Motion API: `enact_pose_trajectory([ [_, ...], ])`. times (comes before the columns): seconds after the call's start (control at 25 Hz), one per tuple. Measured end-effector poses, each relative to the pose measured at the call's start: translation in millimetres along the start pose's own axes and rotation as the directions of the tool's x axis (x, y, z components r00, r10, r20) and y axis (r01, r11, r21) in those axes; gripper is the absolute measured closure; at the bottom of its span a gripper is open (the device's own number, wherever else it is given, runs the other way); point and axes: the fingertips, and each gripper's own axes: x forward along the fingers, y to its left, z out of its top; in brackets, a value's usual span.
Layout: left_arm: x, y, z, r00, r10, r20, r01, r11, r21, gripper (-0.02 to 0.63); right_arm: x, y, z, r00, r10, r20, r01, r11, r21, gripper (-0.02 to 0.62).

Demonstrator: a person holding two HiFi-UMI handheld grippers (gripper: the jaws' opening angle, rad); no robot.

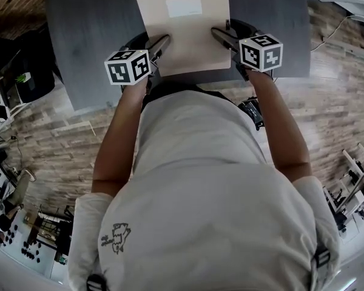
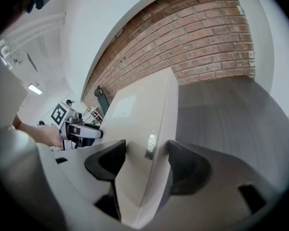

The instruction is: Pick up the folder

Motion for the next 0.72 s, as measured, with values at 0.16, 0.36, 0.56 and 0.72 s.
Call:
enact_pose_trajectory([
  [0.16,-17.3,-14.2,13.2,0.998,0.024,0.056,-0.026,0.999,0.035,0.31,-15.2,9.9,14.3,0.999,0.007,0.049,-0.005,1.0,-0.028,0.314],
  [0.36,-35.9,-36.5,33.3,0.991,0.043,0.126,-0.056,0.994,0.096,0.31,-40.0,20.3,36.0,0.993,0.011,0.121,-0.002,0.997,-0.079,0.316],
  [0.56,-54.0,-56.3,48.4,0.982,0.055,0.183,-0.079,0.989,0.126,0.31,-62.8,31.3,55.1,0.983,0.013,0.186,0.009,0.993,-0.118,0.316],
  [0.72,-67.6,-65.2,59.4,0.973,0.066,0.22,-0.1,0.984,0.15,0.31,-74.2,41.2,69.2,0.974,0.02,0.227,0.015,0.988,-0.152,0.318],
])
